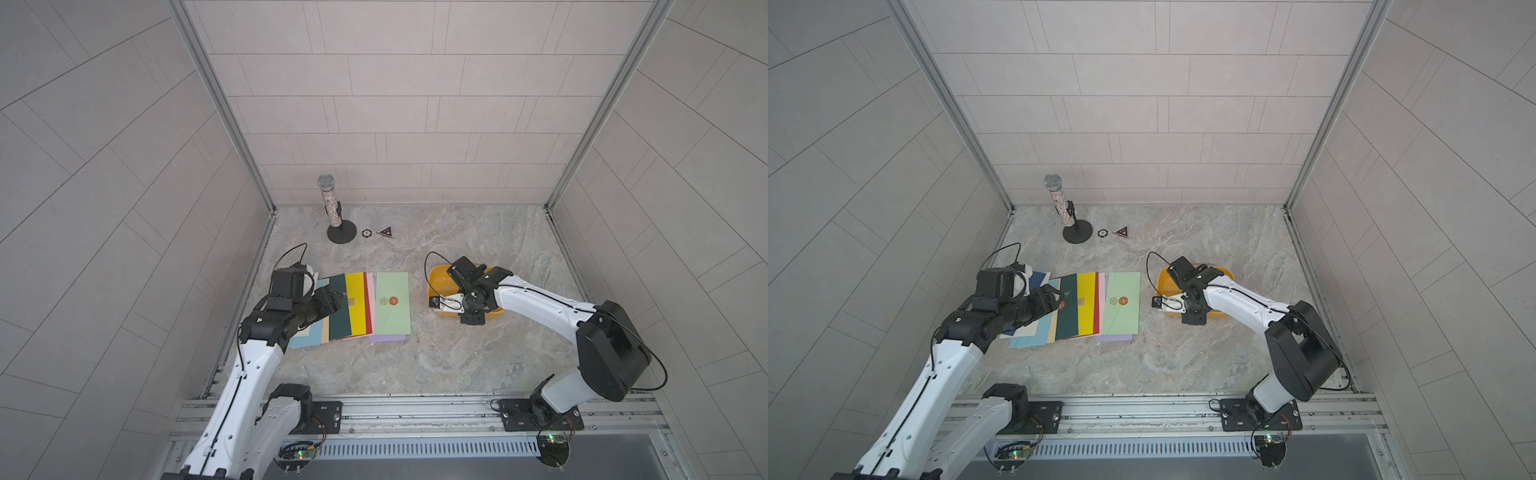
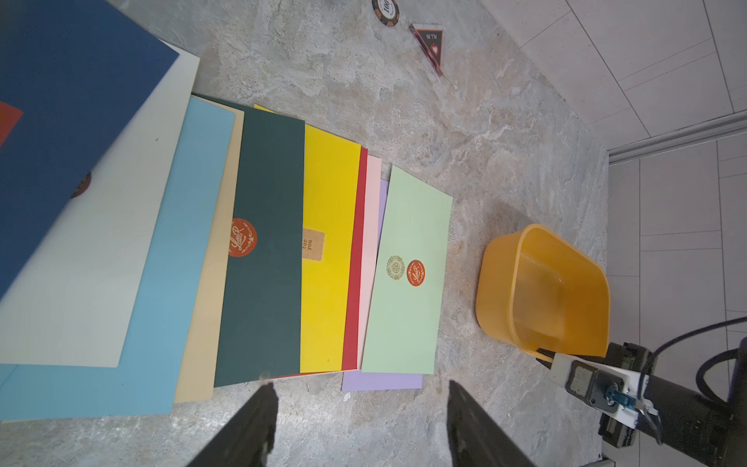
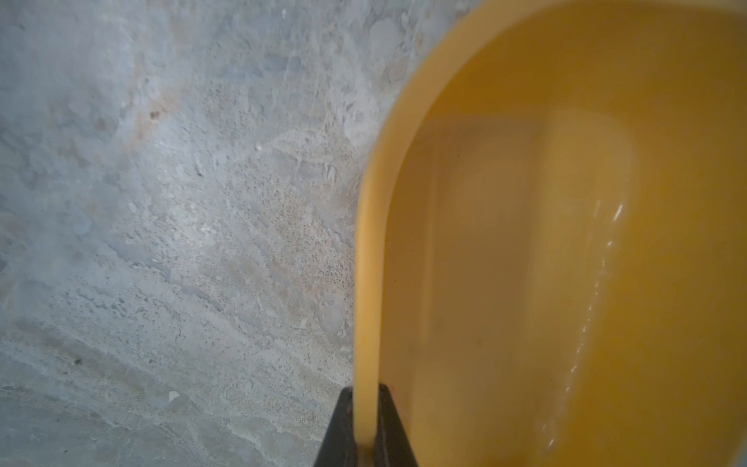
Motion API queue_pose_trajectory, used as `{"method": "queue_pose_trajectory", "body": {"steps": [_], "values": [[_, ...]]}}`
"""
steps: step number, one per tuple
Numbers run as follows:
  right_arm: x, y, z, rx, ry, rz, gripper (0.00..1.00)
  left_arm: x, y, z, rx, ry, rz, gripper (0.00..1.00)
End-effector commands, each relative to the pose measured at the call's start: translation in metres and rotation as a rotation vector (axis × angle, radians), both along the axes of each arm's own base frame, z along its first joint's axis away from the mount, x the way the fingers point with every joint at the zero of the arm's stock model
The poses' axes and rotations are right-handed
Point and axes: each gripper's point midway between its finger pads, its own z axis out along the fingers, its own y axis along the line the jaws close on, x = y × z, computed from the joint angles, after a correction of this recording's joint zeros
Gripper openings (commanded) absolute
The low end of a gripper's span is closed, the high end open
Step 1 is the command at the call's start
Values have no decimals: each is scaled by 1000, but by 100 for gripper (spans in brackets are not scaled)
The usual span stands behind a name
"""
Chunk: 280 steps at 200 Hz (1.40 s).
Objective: Put the sealed envelopes into the storage box
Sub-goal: Adjust the storage box at the center of the board, then pick up the envelope from the center of the board.
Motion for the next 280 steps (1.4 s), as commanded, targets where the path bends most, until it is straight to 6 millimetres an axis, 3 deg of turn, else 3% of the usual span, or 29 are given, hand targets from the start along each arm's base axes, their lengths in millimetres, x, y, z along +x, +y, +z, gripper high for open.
{"method": "queue_pose_trajectory", "body": {"steps": [1,19,41,61,82,104,130,154,207,224,280], "values": [[3,-4,12,12,-54,-20,24,2,-2,3,-1,-23,-16,71],[5,-2,19,46,-85,-50,37,2,-3,3,-3,-19,-19,71],[11,-1,33,83,-145,-105,43,2,-3,3,-5,-20,-20,71],[24,9,70,226,-227,-234,46,2,-5,3,-15,-20,-30,71],[43,16,125,510,-326,-583,67,2,-11,-1,-37,0,-53,71],[42,28,162,816,-263,-840,61,4,-19,-8,-57,41,-82,70],[41,48,176,1066,-103,-1075,57,7,-33,-15,-13,78,-129,68],[39,82,161,1003,10,-1118,56,14,-55,-24,34,102,-192,68],[41,149,79,635,91,-1159,56,29,-80,-63,-12,210,-246,63],[49,159,55,556,100,-1191,56,36,-81,-72,-2,205,-231,63],[71,168,12,431,76,-1245,59,50,-91,-103,3,242,-224,62]]}}
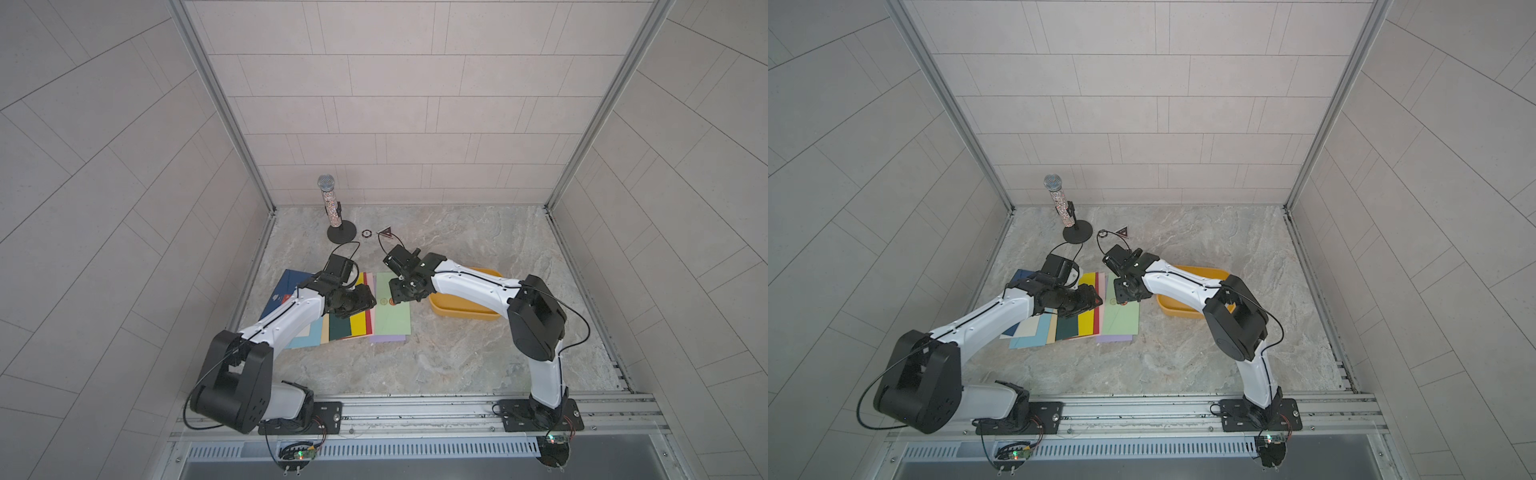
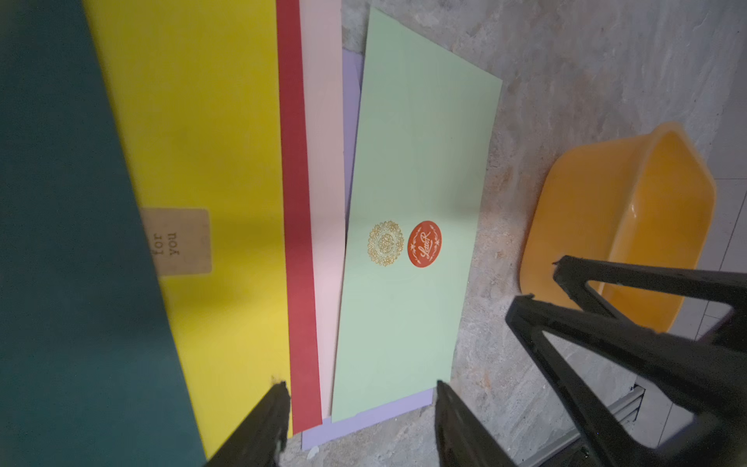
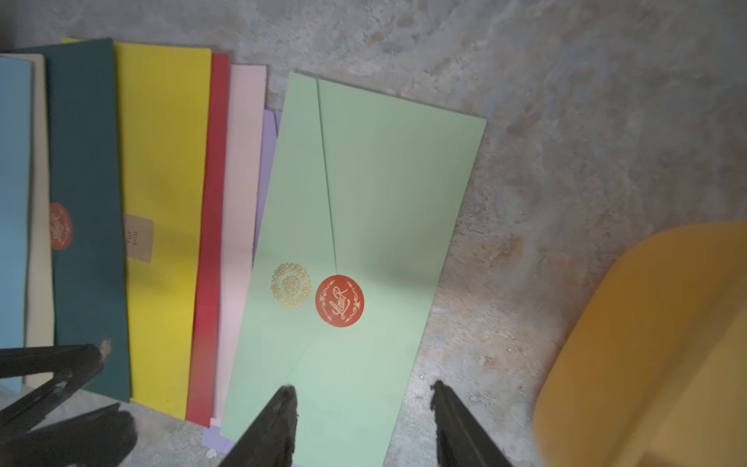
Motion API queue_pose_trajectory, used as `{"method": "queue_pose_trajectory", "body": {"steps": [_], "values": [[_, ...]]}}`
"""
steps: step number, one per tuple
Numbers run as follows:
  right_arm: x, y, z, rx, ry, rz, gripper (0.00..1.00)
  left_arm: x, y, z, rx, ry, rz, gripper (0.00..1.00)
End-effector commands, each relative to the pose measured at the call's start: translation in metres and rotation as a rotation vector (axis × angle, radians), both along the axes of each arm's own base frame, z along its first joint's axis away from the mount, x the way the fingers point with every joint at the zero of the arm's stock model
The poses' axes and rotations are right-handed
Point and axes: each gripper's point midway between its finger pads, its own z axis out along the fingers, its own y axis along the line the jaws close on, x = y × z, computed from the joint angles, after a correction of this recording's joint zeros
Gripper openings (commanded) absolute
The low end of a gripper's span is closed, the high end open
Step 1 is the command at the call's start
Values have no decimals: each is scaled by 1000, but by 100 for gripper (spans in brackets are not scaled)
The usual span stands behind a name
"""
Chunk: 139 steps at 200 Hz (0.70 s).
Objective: Put the sealed envelopes into the storage box
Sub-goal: Pick up the envelope from the center of the board.
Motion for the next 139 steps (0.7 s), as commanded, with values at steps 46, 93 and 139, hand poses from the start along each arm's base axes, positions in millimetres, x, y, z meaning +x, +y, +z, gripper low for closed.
{"method": "queue_pose_trajectory", "body": {"steps": [46,93,139], "values": [[6,-18,-33,-95,68,-60,62,12,-10,-26,12,1,-6,61],[2,-19,-59,-27,150,-92,64,10,-15,-48,28,33,-21,60],[-11,-7,-79,36,229,-73,63,7,-22,-65,-7,64,-27,59]]}}
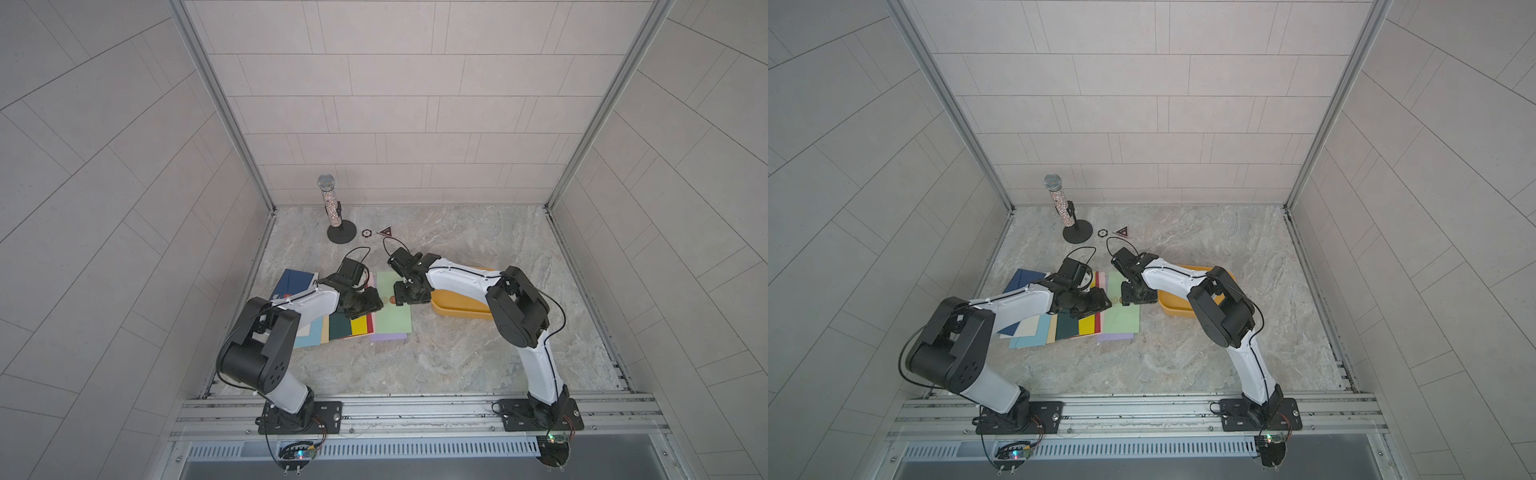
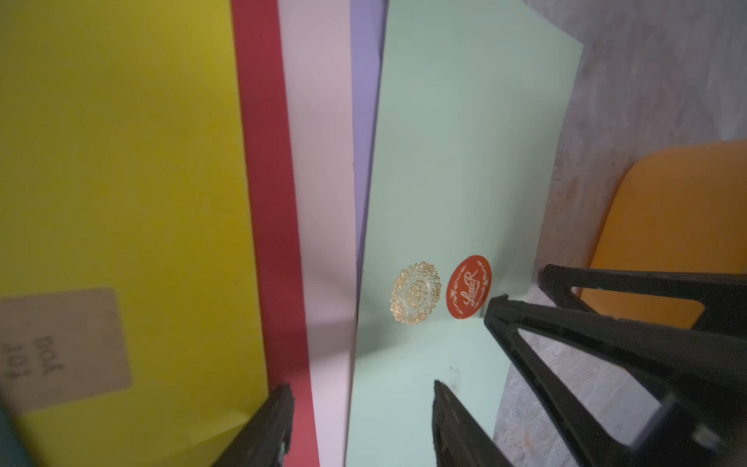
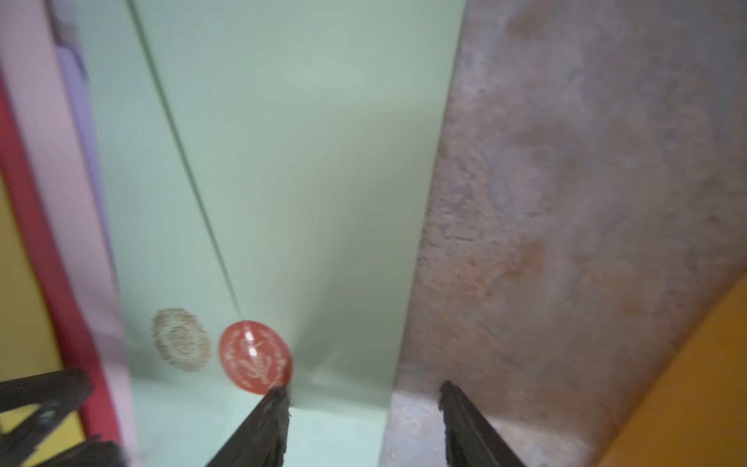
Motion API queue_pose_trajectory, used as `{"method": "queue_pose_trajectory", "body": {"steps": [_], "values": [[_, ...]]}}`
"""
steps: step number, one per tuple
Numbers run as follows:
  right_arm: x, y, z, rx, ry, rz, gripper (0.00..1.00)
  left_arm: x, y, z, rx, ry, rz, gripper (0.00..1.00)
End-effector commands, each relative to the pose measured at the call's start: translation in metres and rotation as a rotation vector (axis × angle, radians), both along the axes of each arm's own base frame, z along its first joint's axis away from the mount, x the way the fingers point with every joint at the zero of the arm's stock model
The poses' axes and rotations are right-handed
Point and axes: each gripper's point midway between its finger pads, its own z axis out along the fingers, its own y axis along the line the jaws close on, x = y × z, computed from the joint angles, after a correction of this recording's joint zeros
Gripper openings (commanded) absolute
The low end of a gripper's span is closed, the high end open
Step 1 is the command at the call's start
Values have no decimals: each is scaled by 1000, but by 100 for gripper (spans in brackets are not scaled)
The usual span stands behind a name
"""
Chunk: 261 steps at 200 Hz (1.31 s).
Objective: Put the sealed envelopes into the storage box
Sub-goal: Pick up the envelope from the center of the board.
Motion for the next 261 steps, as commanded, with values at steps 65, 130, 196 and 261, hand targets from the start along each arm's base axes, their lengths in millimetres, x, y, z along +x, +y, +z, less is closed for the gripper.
{"method": "queue_pose_trajectory", "body": {"steps": [65,130,196,261], "values": [[-18,22,-13,134,92,12,61,-11,-7,-24,-40,55,-5,58],[-15,43,36,299,36,40,59,-12,-8,-22,-51,50,-5,58],[-19,52,58,396,14,59,55,-11,-14,-17,-91,41,-4,58],[-21,56,63,439,13,73,40,-13,-13,-21,-87,49,-4,58]]}}
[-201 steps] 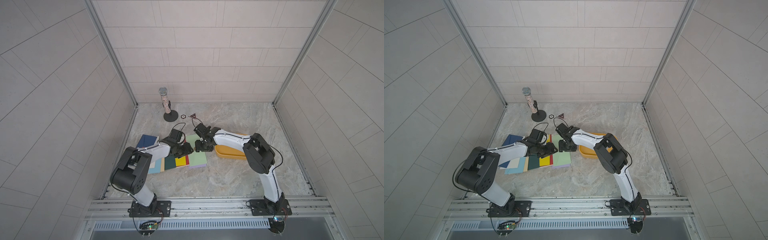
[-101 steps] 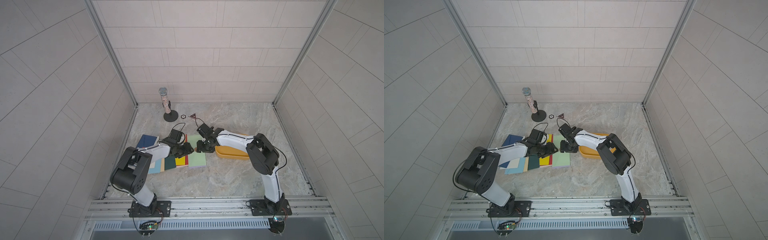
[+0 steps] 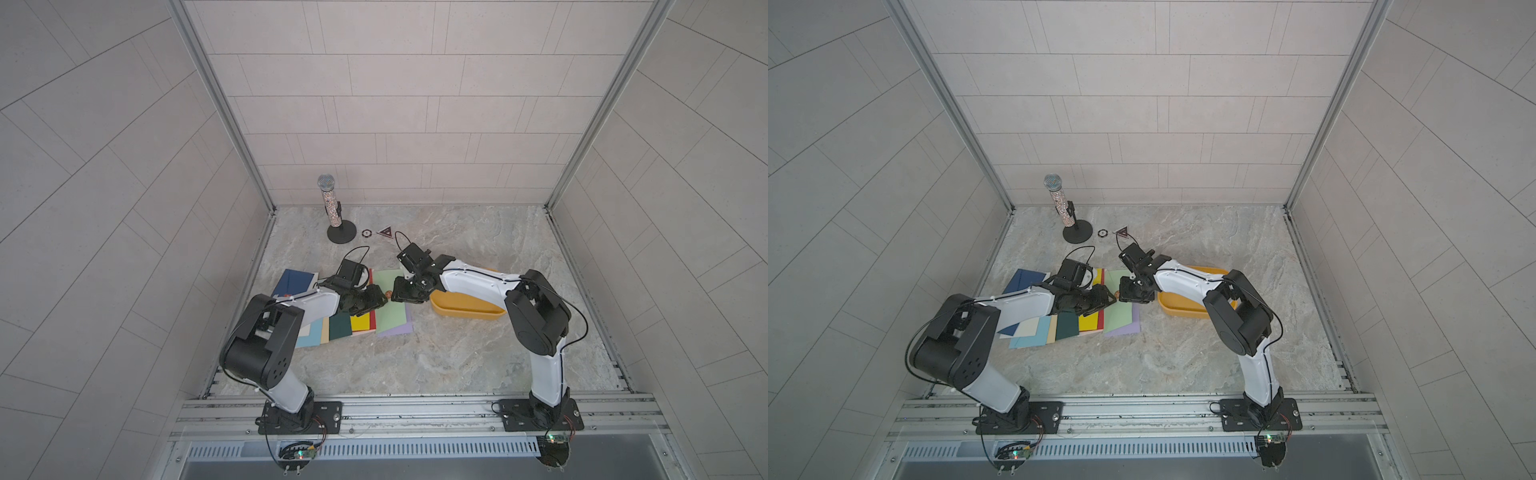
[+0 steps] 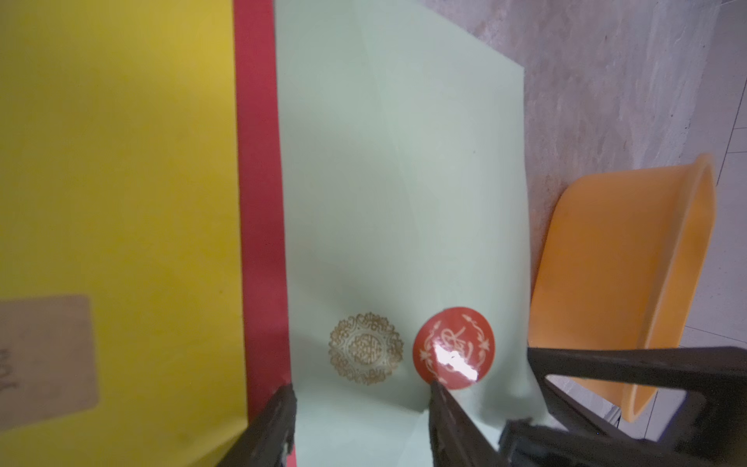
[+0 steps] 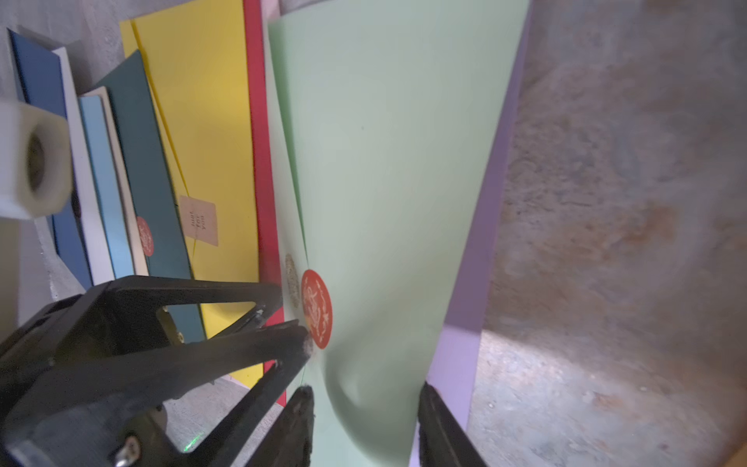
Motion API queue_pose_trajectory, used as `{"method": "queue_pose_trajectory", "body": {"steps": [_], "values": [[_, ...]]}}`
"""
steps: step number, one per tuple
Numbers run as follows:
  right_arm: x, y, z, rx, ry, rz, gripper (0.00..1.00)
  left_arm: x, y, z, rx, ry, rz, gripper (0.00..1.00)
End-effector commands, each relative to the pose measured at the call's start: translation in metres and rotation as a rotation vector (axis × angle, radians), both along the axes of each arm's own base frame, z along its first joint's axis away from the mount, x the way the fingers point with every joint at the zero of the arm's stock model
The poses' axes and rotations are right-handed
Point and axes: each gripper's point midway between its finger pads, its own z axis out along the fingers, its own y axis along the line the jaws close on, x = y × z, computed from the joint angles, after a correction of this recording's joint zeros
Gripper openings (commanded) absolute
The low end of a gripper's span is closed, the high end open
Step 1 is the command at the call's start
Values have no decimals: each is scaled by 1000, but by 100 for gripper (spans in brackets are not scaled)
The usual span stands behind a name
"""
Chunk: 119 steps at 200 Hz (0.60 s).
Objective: Put the sealed envelopes into the storage box
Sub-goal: Pick up the envelope from the center of the board.
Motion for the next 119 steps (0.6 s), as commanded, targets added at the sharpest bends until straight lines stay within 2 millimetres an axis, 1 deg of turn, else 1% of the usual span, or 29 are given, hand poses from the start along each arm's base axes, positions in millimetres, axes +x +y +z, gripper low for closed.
{"method": "queue_pose_trajectory", "body": {"steps": [1,10,23,37,58,75,94,112,119], "values": [[-9,28,23,131,-24,71,39,-24,1,-23,14,97,-18,58],[-9,28,22,134,-23,72,35,-25,1,-24,15,99,-18,58],[-10,28,20,134,-15,71,31,-24,2,-24,15,98,-16,58],[-9,26,19,134,-15,68,31,-25,2,-24,15,97,-17,58],[-7,22,24,141,-32,58,28,-24,2,-22,13,93,-17,58],[-4,19,29,150,-44,53,20,-24,2,-18,10,89,-13,58],[0,13,37,167,-61,44,7,-23,1,-7,-7,67,0,58],[4,8,49,199,-94,39,0,-22,3,13,-20,26,11,59],[6,5,56,217,-110,41,0,-22,4,22,-22,10,12,59]]}}
